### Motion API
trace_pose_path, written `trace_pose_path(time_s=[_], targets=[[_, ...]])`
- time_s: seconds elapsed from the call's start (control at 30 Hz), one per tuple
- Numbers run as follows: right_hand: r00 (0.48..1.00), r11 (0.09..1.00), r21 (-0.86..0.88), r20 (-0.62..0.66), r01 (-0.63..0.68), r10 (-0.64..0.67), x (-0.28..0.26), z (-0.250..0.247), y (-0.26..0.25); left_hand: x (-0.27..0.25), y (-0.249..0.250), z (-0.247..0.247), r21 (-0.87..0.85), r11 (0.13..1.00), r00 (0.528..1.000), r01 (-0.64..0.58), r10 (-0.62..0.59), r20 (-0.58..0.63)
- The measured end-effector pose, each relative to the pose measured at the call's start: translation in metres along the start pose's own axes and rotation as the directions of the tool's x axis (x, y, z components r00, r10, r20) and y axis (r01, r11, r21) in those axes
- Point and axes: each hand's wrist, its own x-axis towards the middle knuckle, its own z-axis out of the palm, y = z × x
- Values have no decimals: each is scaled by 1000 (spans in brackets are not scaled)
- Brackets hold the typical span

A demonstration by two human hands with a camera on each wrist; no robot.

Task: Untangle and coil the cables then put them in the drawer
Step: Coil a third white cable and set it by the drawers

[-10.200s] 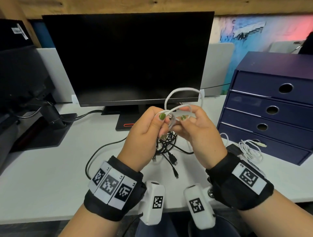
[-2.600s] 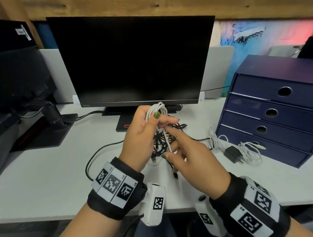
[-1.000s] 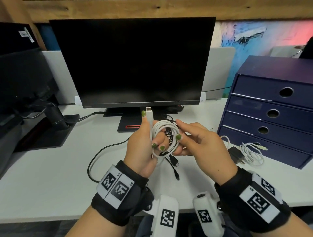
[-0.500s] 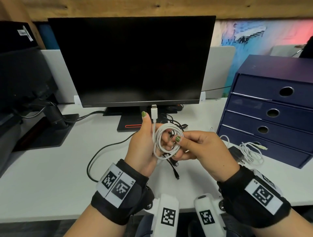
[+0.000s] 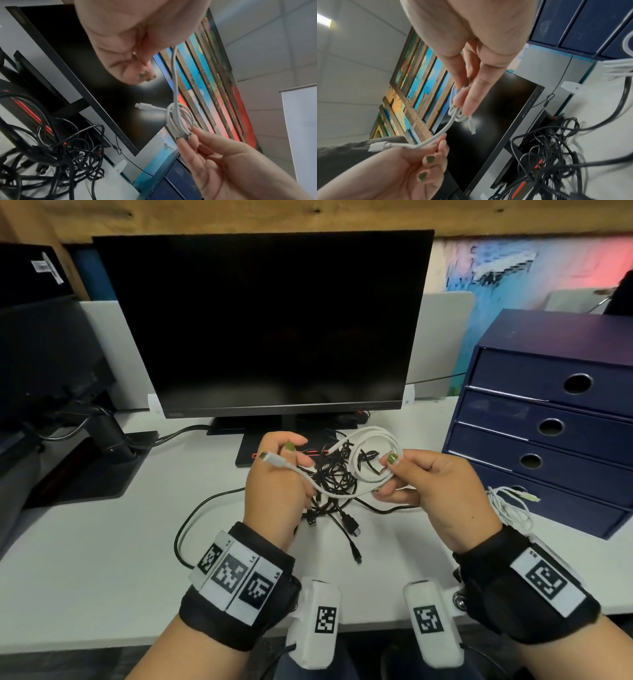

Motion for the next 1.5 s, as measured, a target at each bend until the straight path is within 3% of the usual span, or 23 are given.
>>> trace_pose_path(time_s=[0.07, 0.17, 0.33, 0.47, 0.6, 0.73, 0.83, 1.0, 1.13, 1.23, 1.5], targets=[[998, 1000, 0, -49, 27, -27, 3, -4, -2, -2, 4, -2, -72, 994, 986, 87, -76, 145], [992, 997, 40, -108, 63, -58, 7, -9, -5, -5, 8, -4, -164, 971, 931, 174, -107, 350], [985, 995, 67, -160, 79, -67, 9, -11, -5, -8, 12, -6, -256, 940, 859, 227, -69, 508], [985, 995, 84, -163, 62, -48, 6, -9, -3, -13, 15, -2, -137, 989, 885, 59, 11, 465], [996, 998, 44, -86, 37, -33, 2, -5, 0, -15, 21, 2, -161, 987, 923, 13, 50, 381], [998, 985, -156, 8, 66, -66, -2, 1, 3, -9, 22, 4, -104, 990, 977, -96, 114, 180], [995, 969, -229, 63, 95, -83, -5, 5, 2, -7, 18, 5, -35, 986, 983, -164, 166, 83], [989, 955, -274, 130, 108, -75, -6, 8, -1, -7, 8, 3, 134, 961, 969, -243, 233, 87], [986, 934, -333, 147, 128, -83, -7, 7, -2, -7, 5, 5, 335, 881, 942, -333, 296, 158], [983, 931, -340, 160, 136, -86, -4, 5, -3, -9, 7, 5, 319, 883, 935, -344, 291, 205], [959, 856, -462, 256, 233, -123, -3, 3, -7, -10, 8, 4, 479, 798, 918, -365, 222, 328]])
